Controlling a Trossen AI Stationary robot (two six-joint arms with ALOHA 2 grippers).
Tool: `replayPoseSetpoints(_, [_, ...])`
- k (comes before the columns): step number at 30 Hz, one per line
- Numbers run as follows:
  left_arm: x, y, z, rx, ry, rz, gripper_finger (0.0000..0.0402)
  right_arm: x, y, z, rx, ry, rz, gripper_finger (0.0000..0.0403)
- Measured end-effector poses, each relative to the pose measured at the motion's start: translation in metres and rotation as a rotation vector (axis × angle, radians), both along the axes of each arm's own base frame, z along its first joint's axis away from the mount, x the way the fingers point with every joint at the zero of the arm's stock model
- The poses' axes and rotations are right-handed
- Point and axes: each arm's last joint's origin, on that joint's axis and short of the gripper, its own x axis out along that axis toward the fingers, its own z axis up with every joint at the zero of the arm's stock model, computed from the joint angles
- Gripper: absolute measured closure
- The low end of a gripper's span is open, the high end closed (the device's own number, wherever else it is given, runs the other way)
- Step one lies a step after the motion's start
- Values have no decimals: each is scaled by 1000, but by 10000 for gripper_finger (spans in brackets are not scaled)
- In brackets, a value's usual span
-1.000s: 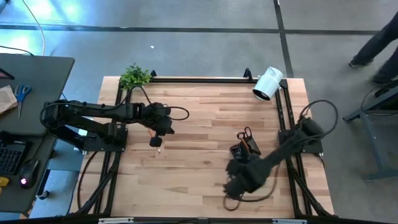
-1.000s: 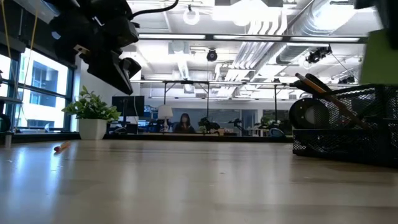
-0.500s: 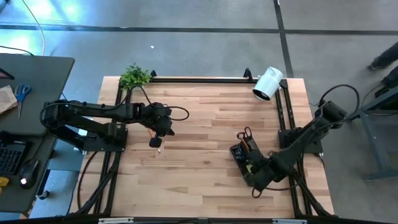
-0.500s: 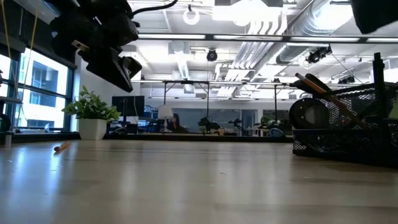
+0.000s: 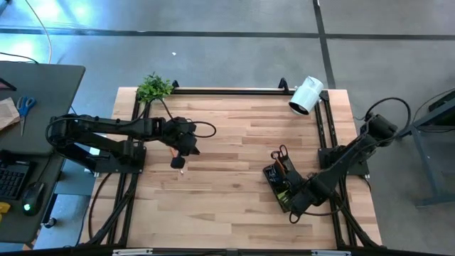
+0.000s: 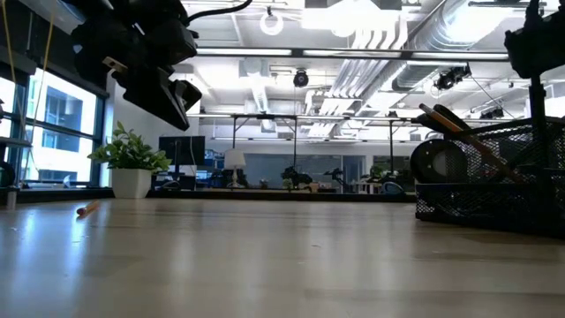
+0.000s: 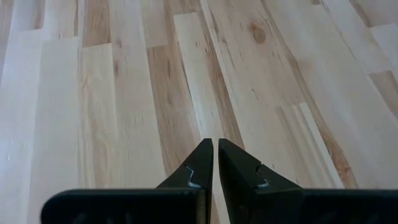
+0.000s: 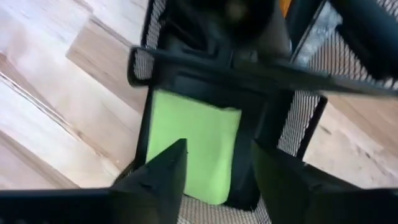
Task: Pick and place office supplies into organizer
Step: Put the orange pencil into the black desk organizer
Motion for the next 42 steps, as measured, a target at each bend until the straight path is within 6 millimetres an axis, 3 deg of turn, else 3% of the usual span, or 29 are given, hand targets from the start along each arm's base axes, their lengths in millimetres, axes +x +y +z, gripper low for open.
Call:
replayPoseSetpoints(9, [0,0,0,0,0,0,385,-4,-1,0,59,94,-57,163])
replayPoseSetpoints(21, [1,0,1,7,-16,-3,385,-1,-1,2,92,111,-45,206])
replayPoseSetpoints(27, [4,1,4,-2,-57,-7,385,12,7,27,118,24,7,232])
replayPoseSetpoints(34, [7,2,-7,-36,11,27,385,29,17,68,107,-168,39,259])
replayPoseSetpoints(42, [5,5,6,72,-59,117,385,46,20,105,-89,-445,194,265])
